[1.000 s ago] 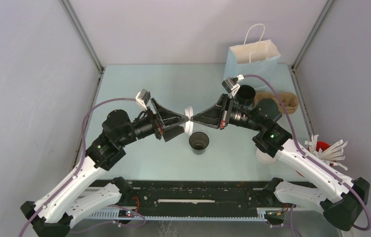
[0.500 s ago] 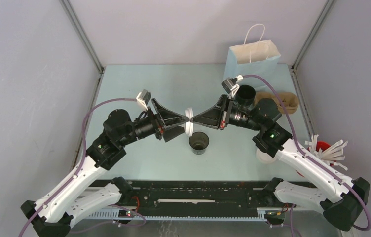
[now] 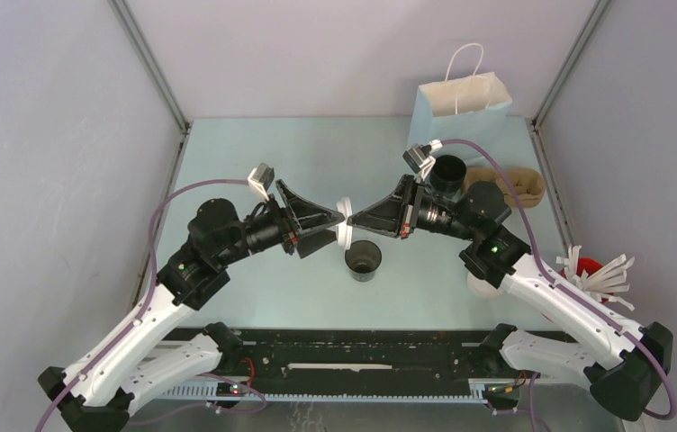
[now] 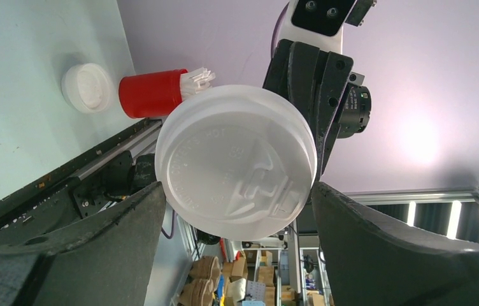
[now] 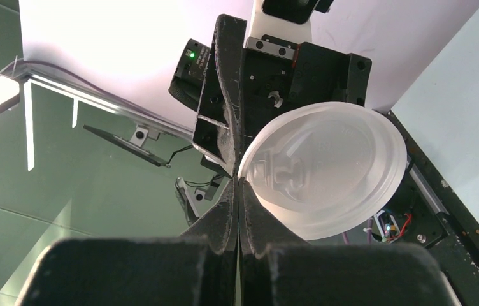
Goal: Pack the takeout coffee
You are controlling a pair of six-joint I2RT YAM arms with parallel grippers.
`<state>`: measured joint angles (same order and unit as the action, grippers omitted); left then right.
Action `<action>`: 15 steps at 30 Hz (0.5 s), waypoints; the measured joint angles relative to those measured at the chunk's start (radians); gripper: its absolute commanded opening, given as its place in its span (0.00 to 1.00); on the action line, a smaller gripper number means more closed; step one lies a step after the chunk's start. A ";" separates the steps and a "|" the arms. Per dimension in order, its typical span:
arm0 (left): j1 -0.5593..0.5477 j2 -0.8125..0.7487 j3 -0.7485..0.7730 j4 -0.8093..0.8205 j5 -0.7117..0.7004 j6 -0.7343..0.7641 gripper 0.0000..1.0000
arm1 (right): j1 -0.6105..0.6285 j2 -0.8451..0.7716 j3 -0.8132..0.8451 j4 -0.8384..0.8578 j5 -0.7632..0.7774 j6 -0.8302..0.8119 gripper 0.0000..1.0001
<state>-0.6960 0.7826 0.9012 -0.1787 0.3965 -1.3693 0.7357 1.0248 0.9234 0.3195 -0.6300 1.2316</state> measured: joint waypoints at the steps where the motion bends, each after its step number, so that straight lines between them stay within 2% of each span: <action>1: 0.000 0.000 0.000 0.000 0.000 0.000 0.92 | 0.001 0.000 0.000 0.002 0.000 0.000 0.00; 5: 0.000 -0.001 0.000 0.006 0.001 -0.001 0.98 | 0.005 0.000 -0.001 0.008 0.000 0.001 0.00; 15: 0.001 -0.005 0.000 0.020 0.001 -0.001 0.94 | 0.013 0.006 -0.001 0.036 0.000 0.008 0.00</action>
<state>-0.6952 0.7776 0.9012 -0.1589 0.3977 -1.3701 0.7486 1.0309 0.9226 0.3553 -0.6300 1.2400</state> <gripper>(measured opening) 0.968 0.006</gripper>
